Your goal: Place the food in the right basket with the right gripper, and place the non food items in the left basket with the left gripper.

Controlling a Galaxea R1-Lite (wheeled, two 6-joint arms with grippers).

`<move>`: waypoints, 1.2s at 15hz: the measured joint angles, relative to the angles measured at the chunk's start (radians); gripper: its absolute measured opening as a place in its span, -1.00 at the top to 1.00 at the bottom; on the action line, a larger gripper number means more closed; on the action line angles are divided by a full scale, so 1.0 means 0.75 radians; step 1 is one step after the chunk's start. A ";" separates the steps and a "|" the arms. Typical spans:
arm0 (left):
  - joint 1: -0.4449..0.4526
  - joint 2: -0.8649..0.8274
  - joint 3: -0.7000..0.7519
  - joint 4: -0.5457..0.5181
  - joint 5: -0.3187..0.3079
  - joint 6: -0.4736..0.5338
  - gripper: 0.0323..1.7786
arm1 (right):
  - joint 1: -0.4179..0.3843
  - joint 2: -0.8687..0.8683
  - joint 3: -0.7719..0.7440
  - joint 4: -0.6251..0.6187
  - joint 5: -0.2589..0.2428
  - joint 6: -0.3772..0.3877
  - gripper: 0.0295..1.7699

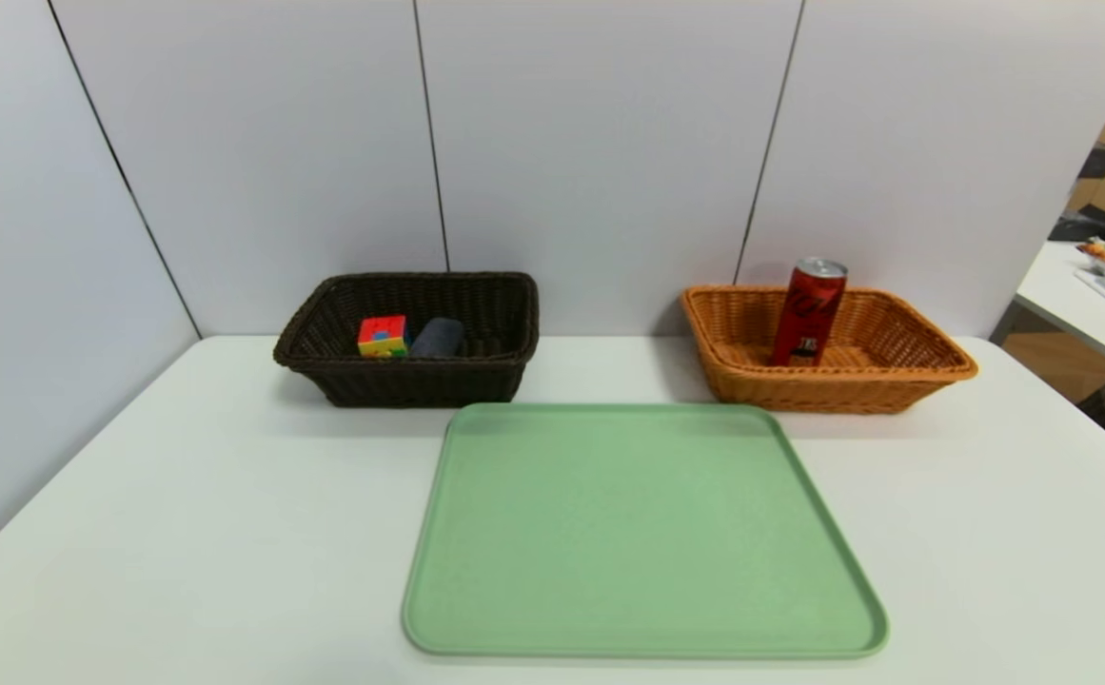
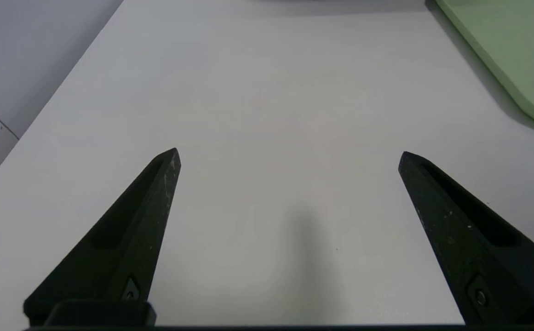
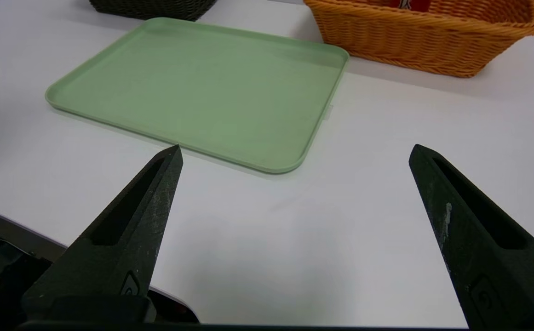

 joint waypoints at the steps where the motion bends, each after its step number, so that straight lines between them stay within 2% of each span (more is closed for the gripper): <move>1: 0.000 -0.008 0.003 -0.001 0.001 -0.012 -0.90 | 0.005 -0.015 0.029 -0.011 -0.024 -0.004 -0.92; 3: 0.000 -0.022 0.006 0.001 0.003 -0.029 -0.90 | 0.010 -0.037 0.098 -0.086 -0.069 -0.007 -0.92; 5: 0.000 -0.039 0.006 0.001 0.006 -0.039 -0.90 | 0.022 -0.064 0.160 -0.151 -0.068 -0.014 -0.92; 13: -0.001 -0.136 0.006 0.003 0.014 -0.053 -0.90 | 0.045 -0.258 0.280 -0.115 -0.084 -0.024 -0.92; 15: -0.002 -0.146 0.006 0.003 0.020 -0.066 -0.90 | 0.044 -0.294 0.292 -0.125 -0.147 -0.026 -0.92; 18: -0.002 -0.150 0.006 -0.001 0.026 -0.096 -0.90 | 0.044 -0.316 0.341 -0.192 -0.321 -0.023 -0.92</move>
